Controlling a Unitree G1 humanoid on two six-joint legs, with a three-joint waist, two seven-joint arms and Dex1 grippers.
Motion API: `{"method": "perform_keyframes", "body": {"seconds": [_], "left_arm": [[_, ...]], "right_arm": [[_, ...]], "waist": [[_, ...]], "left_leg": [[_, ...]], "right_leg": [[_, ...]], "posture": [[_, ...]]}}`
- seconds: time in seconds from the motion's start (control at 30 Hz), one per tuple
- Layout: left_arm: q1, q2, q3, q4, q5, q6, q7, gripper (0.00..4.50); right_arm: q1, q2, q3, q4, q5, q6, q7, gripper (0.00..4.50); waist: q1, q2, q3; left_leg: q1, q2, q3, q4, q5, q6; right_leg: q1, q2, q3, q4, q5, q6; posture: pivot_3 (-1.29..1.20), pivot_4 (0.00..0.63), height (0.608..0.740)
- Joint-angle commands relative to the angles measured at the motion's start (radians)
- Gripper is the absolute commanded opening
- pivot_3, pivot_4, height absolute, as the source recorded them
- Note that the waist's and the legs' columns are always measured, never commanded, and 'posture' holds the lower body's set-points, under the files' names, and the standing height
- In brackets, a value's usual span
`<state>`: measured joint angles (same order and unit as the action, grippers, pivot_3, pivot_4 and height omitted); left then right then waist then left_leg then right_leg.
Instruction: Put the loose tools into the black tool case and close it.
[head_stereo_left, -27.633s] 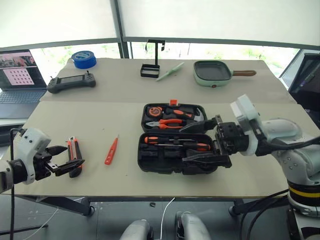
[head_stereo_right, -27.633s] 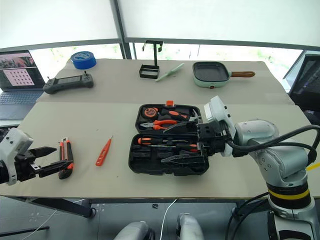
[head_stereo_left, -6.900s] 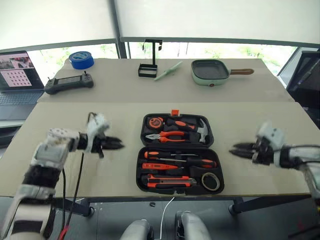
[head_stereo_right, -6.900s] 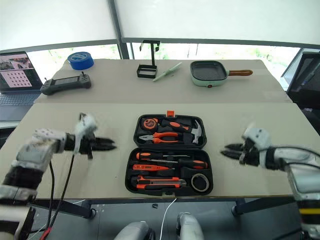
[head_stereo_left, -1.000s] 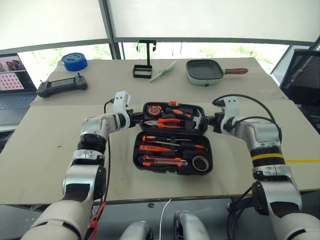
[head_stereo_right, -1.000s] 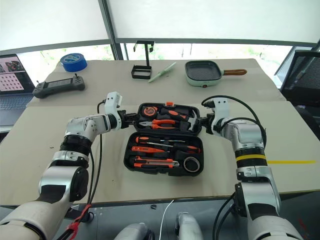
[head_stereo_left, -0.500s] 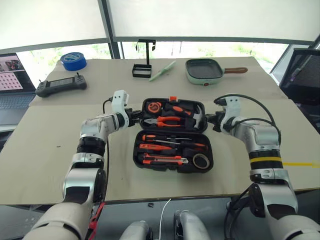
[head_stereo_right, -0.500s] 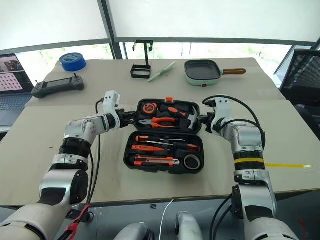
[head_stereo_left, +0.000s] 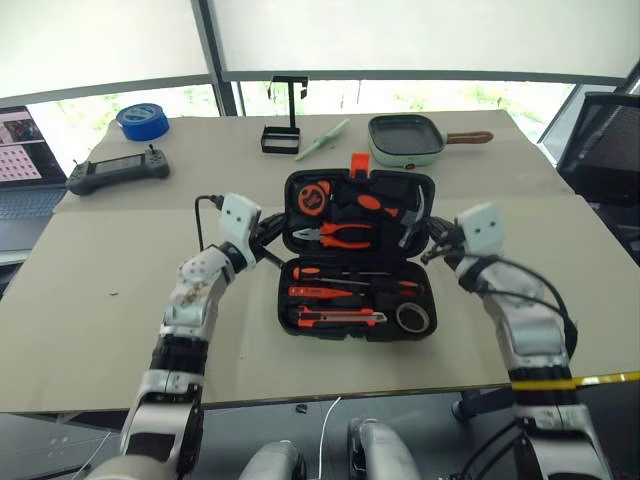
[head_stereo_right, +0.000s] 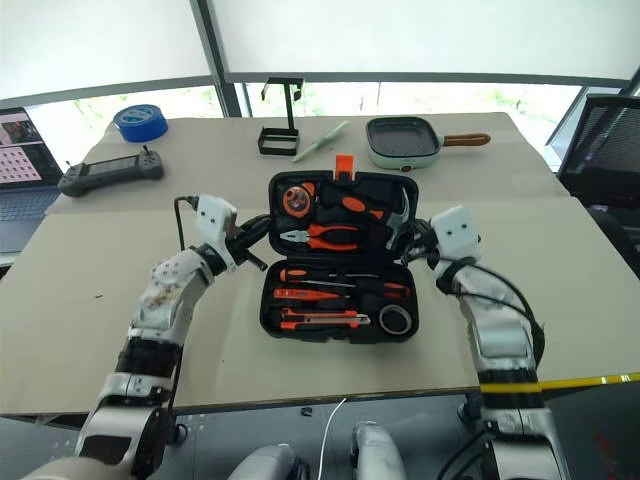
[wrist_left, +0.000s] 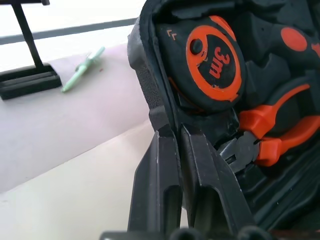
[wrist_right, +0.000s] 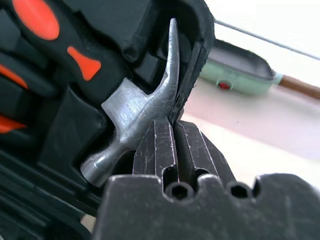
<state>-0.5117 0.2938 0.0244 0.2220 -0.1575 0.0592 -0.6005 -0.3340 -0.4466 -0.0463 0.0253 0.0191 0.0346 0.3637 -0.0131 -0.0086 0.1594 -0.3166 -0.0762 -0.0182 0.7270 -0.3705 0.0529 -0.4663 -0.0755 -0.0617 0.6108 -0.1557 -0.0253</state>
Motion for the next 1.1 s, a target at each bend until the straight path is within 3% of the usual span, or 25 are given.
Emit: {"method": "perform_keyframes", "body": {"seconds": [0.03,0.2,0.57,0.6,0.67,0.7,0.93,1.1], "left_arm": [[0.046,0.01,-0.028,-0.062,0.053,-0.067,0.031,0.0],[0.085,0.023,0.004,-0.083,0.065,-0.083,0.088,0.0],[0.233,0.051,0.031,-0.237,0.029,-0.012,0.121,0.0],[0.244,0.052,0.039,-0.262,0.012,0.004,0.119,0.34],[0.273,0.073,0.056,-0.342,-0.024,0.053,0.098,0.87],[0.288,0.089,0.069,-0.385,-0.045,0.082,0.089,1.26],[0.485,0.292,0.233,-0.633,-0.251,0.354,-0.038,3.83],[0.492,0.445,0.258,-0.519,-0.279,0.357,-0.203,3.83]], "right_arm": [[0.057,-0.011,0.08,-0.029,-0.098,-0.208,0.005,0.04],[0.133,-0.051,0.094,-0.015,-0.175,-0.366,0.0,0.04],[0.315,-0.114,0.079,-0.077,-0.201,-0.512,0.006,0.04],[0.329,-0.121,0.069,-0.107,-0.178,-0.506,0.018,0.0],[0.371,-0.154,0.037,-0.199,-0.095,-0.463,0.068,0.73],[0.396,-0.176,0.022,-0.248,-0.051,-0.43,0.099,0.9],[0.682,-0.375,-0.08,-0.545,0.264,-0.097,0.354,3.3],[0.825,-0.462,-0.076,-0.632,0.354,0.017,0.491,3.3]], "waist": [[0.001,0.0,0.0],[0.0,0.0,0.0],[0.0,-0.002,-0.005],[0.0,-0.002,-0.005],[0.0,-0.002,-0.005],[-0.001,-0.002,-0.005],[0.006,-0.004,-0.003],[0.029,-0.005,-0.002]], "left_leg": [[0.003,0.001,0.0,-0.001,0.0,0.0],[0.014,0.001,0.004,-0.009,0.0,0.0],[0.017,0.005,0.007,-0.015,0.0,0.0],[0.018,0.005,0.007,-0.015,0.0,0.0],[0.018,0.005,0.008,-0.015,0.0,0.0],[0.017,0.005,0.008,-0.015,0.0,0.0],[0.014,0.006,0.006,-0.016,-0.001,0.002],[0.015,0.006,0.005,-0.015,-0.003,0.005]], "right_leg": [[0.003,0.0,0.002,0.0,0.0,0.0],[0.009,0.001,0.014,0.0,-0.001,0.001],[0.009,0.007,0.019,-0.002,-0.001,0.0],[0.009,0.007,0.02,-0.002,-0.001,0.0],[0.009,0.007,0.021,-0.001,-0.001,0.0],[0.008,0.007,0.021,-0.001,-0.001,0.0],[0.006,0.009,0.02,-0.003,-0.001,0.0],[0.009,0.008,0.019,-0.006,-0.002,0.001]], "posture": [[0.0,0.15,0.74],[0.0,0.15,0.74],[0.0,0.15,0.74],[0.0,0.15,0.74],[0.0,0.15,0.74],[0.0,0.15,0.74],[0.0,0.15,0.74],[0.0,0.15,0.74]]}}
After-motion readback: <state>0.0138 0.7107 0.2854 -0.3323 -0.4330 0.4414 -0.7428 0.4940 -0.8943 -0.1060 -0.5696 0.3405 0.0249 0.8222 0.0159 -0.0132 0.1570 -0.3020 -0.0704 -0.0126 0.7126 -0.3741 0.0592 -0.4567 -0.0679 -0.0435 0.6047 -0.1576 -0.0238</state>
